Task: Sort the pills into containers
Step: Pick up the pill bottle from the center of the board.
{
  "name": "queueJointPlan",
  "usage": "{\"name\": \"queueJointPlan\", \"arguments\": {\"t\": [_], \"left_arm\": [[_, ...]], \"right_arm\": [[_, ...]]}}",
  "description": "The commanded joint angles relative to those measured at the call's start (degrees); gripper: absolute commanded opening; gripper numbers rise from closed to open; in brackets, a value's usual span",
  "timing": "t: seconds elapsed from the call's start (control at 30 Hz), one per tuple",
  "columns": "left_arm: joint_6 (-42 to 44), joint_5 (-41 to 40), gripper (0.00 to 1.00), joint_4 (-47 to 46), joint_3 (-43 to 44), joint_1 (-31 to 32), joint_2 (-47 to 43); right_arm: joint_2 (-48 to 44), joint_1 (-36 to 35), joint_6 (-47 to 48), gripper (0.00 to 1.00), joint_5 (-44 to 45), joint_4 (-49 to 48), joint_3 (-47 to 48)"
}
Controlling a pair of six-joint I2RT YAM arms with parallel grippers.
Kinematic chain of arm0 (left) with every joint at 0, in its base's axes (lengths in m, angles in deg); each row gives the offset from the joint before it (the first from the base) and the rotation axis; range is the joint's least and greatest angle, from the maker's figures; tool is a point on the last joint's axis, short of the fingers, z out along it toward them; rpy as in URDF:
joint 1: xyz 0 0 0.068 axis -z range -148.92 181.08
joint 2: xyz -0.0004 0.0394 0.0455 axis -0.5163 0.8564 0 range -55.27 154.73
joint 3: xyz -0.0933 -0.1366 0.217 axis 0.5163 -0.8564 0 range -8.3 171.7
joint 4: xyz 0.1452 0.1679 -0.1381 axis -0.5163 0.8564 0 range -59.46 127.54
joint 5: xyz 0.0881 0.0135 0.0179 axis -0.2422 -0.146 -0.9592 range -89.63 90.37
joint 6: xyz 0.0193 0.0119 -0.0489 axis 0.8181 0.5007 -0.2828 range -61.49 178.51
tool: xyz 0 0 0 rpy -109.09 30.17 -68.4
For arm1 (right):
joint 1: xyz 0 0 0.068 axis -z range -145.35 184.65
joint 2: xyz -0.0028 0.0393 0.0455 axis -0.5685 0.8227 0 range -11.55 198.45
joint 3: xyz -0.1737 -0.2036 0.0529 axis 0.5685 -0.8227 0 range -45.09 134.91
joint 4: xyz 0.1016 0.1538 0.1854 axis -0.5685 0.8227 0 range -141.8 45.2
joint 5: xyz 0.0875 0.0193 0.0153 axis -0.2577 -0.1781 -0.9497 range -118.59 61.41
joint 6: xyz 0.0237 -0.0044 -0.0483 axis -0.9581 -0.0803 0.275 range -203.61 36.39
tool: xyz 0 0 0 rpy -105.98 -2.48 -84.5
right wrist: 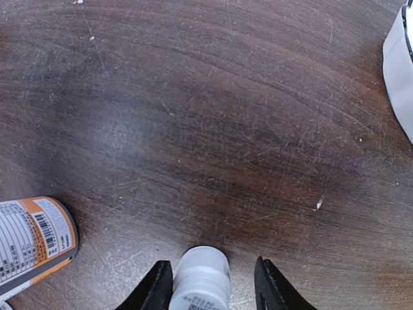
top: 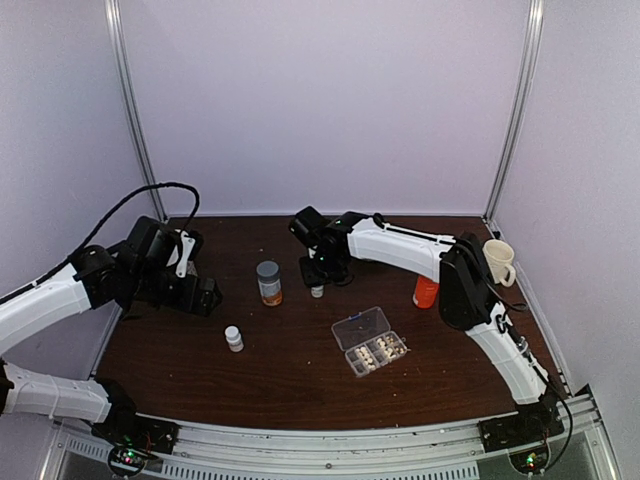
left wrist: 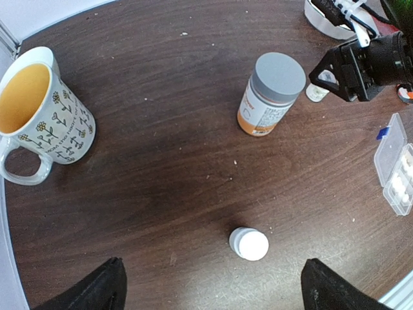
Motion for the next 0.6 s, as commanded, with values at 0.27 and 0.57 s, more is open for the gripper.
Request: {"name": "queueJointPlan", "arguments": {"t": [0.27, 0.57], "left_arm": [[0.8, 0.6, 0.98, -2.3, -0.8, -0.9, -0.7], [1.2, 2.6, 0.97, -3.2, -1.5, -0.9, -0.3]], "right_arm": [[-1.6, -0.4, 0.5, 0.14, 1.0, 3.3, 2.0], [-14.9, -0.6, 3.5, 0.14, 6.9, 1.6, -10.4]]}}
